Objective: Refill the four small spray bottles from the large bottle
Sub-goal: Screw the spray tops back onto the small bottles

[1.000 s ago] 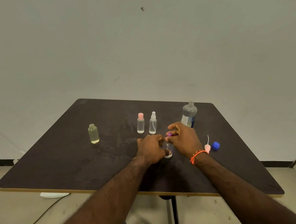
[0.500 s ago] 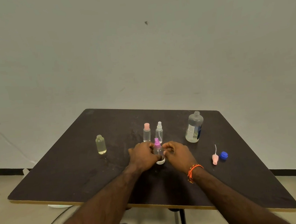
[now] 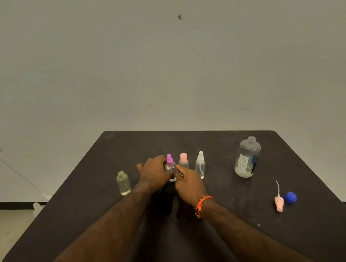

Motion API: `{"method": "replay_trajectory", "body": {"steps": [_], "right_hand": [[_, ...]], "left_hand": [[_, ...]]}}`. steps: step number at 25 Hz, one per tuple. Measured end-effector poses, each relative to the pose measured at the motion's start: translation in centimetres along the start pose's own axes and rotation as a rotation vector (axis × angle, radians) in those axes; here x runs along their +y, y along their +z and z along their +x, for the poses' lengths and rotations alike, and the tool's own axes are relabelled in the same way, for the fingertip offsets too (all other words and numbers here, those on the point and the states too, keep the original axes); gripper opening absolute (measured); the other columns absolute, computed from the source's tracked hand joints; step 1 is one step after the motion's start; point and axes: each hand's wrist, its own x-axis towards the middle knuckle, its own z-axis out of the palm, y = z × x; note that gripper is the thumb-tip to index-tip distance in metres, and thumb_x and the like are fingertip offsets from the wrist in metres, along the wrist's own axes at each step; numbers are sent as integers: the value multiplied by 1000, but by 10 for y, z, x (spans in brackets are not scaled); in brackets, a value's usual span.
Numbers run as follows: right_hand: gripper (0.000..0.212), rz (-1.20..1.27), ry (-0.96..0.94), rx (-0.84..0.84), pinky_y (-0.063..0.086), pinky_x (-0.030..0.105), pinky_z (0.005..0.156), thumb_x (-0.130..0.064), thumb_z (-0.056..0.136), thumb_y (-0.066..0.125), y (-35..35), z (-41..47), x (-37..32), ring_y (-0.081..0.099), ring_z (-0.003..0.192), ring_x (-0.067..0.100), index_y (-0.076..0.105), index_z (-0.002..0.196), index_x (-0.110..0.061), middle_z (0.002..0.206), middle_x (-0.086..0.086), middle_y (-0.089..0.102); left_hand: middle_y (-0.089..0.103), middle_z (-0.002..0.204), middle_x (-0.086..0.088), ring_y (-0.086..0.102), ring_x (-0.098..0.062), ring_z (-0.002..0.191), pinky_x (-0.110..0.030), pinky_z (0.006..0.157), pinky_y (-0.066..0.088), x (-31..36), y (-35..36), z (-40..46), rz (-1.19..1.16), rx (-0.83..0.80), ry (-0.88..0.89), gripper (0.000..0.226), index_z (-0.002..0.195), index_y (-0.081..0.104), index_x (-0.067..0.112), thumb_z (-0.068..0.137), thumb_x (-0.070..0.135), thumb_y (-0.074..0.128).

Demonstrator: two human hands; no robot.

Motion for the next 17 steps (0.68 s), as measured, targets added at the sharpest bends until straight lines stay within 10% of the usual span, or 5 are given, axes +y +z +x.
{"method": "replay_trajectory", "body": {"steps": [6,12,17], "right_hand": [[66,20,69,-17,45,31,107,-5,83,47,9,7,11,58,123,18,47,148,-19,134,0,63],[48,2,35,49,43,19,99,-3,89,52,2,-8,5,61,113,13,59,135,-12,126,3,67],[41,-76,0,60,51,29,99,-6,84,57,-8,-25,4,63,98,5,67,122,-18,117,-3,71]], "left_hand": [[67,103,10,62,-15,103,-46,103,32,-6,14,10,14,-5,-5,24,110,61,32,91,42,72],[61,139,5,48,-22,135,-50,112,27,-6,6,0,67,-42,-5,70,150,46,28,87,43,75],[63,134,4,46,-21,136,-46,109,27,-13,-29,-22,138,39,-7,62,145,51,28,89,46,70]]}}
